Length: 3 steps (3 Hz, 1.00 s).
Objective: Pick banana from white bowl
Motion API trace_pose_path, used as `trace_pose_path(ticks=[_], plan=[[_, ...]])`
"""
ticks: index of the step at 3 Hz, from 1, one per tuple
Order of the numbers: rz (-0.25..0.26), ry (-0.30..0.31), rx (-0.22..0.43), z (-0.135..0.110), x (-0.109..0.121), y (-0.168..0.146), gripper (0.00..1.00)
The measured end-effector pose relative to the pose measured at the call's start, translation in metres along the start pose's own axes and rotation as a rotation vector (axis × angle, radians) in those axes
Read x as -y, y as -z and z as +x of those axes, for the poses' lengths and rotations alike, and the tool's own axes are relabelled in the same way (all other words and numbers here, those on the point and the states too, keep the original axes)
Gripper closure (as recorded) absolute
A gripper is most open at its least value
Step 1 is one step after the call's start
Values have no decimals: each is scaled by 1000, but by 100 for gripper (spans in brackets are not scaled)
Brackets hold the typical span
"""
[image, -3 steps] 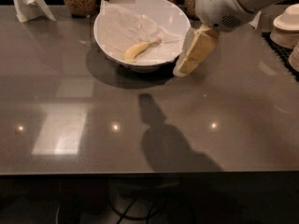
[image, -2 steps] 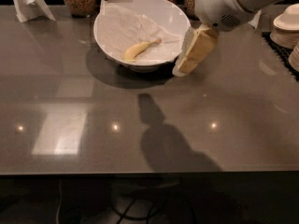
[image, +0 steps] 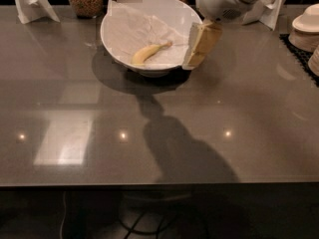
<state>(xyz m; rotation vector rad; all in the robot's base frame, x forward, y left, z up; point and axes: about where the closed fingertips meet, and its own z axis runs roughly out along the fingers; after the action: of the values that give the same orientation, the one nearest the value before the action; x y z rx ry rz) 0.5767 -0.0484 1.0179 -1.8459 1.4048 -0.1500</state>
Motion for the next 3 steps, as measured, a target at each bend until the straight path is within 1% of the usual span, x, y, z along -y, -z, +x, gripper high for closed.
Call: trace_pose_path(ticks=[1, 2, 3], plan=[[-2, 112, 10, 4, 21, -24, 0], [-24, 256, 78, -4, 49, -75, 0], [-30, 344, 147, -14, 72, -117, 0]])
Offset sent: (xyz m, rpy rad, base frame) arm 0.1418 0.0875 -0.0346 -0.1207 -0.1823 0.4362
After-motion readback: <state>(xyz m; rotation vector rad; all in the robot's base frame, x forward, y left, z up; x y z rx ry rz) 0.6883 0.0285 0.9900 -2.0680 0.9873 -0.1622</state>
